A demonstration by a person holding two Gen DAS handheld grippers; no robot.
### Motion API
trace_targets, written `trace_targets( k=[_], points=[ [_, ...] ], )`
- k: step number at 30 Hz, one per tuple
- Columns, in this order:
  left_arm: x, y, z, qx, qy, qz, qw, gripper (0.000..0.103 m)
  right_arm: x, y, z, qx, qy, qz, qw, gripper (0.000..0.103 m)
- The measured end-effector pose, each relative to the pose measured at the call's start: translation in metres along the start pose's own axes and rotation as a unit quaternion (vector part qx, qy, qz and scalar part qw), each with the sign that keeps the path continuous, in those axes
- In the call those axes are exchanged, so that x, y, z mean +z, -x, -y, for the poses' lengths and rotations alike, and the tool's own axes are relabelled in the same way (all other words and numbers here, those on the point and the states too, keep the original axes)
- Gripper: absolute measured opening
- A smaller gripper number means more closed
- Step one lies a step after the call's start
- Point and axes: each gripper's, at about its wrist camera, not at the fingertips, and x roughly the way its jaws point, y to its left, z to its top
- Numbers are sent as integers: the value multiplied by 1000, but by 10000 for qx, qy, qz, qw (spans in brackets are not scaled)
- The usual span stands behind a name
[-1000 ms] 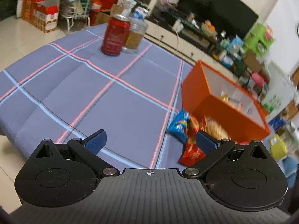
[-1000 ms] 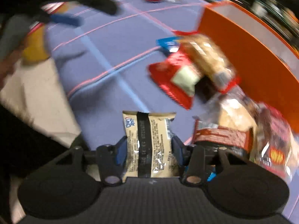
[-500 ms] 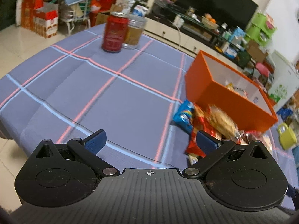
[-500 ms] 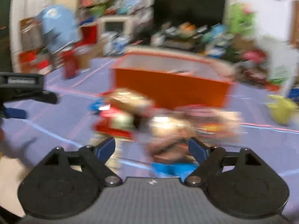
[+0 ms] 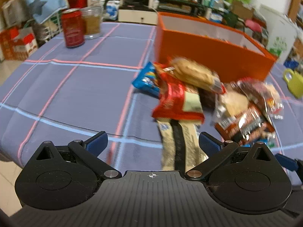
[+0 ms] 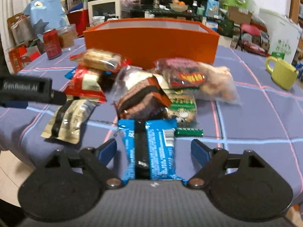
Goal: Organize snacks
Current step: 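Grasp the beige bar with the left gripper while the right grasps the blue packet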
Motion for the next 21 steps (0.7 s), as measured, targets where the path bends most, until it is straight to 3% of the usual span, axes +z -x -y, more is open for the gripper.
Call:
trace_targets(
  k=[3, 6, 13, 18, 21],
  points=[
    [-7, -4, 11, -115, -100, -44, 9999, 84, -7, -2, 4, 35, 29, -16, 10000, 85],
    [-11, -10, 19, -6, -161, -82, 9998, 83, -7, -2, 6, 66, 53, -11, 10000, 85],
    [-11, -25, 33, -27, -364, -158, 9992, 72, -11, 2, 9, 29, 8, 117, 9999, 82],
    [-13, -30, 39, 173, -649, -50, 9977, 73, -10, 1, 11, -3, -28, 162, 9999, 81],
    [-13, -32, 40, 170, -622, -49, 9979, 72, -7, 0, 9, 11, 6, 166, 9999, 70]
  ],
)
